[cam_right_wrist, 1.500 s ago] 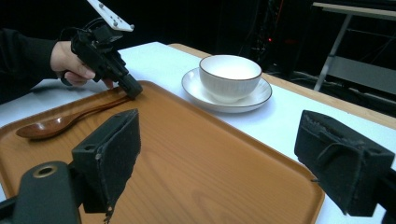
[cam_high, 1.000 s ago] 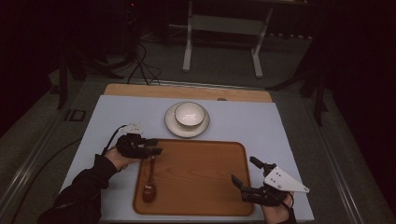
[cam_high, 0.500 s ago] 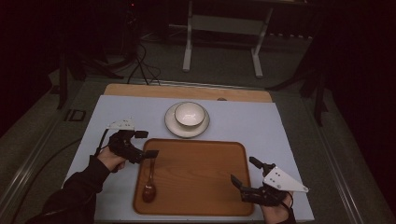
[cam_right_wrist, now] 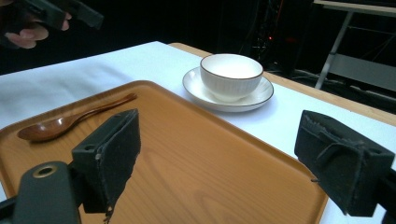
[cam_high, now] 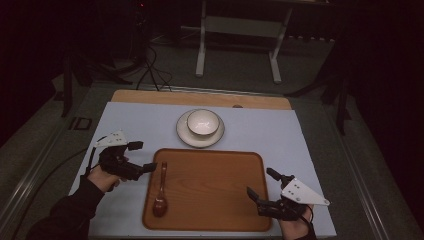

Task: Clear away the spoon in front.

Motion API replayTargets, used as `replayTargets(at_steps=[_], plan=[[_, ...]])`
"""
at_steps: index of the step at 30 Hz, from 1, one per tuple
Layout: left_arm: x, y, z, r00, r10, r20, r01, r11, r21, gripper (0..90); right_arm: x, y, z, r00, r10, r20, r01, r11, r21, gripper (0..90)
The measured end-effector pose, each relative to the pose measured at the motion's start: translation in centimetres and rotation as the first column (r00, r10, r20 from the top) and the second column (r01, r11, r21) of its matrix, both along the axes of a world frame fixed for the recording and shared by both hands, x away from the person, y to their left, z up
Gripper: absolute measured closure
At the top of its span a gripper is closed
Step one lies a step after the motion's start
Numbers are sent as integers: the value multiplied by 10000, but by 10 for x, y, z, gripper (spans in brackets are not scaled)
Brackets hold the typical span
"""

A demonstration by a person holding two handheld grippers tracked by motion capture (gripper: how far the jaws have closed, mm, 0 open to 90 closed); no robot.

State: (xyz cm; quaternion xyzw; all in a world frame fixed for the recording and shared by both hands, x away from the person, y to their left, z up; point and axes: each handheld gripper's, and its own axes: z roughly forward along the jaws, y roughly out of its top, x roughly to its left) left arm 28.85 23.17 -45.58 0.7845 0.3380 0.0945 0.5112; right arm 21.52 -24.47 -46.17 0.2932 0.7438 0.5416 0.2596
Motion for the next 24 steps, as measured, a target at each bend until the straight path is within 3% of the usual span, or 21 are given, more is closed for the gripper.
replayTargets(at_steps=[10,12,13,24], plan=[[-28,10,-13,9988,478,137,-480,9988,133,0,0,0,0,10000,5,12,-5,10000,-70,142],[-28,10,-13,9988,478,137,-480,9988,133,0,0,1,0,10000,2,20,-2,10000,-78,142],[-39,10,-18,9983,534,222,-536,9986,45,0,-1,1,0,10000,8,24,-8,10000,-87,142],[-68,10,-33,9948,724,715,-725,9974,-10,0,-1,2,0,10000,34,54,-33,9999,-134,142]])
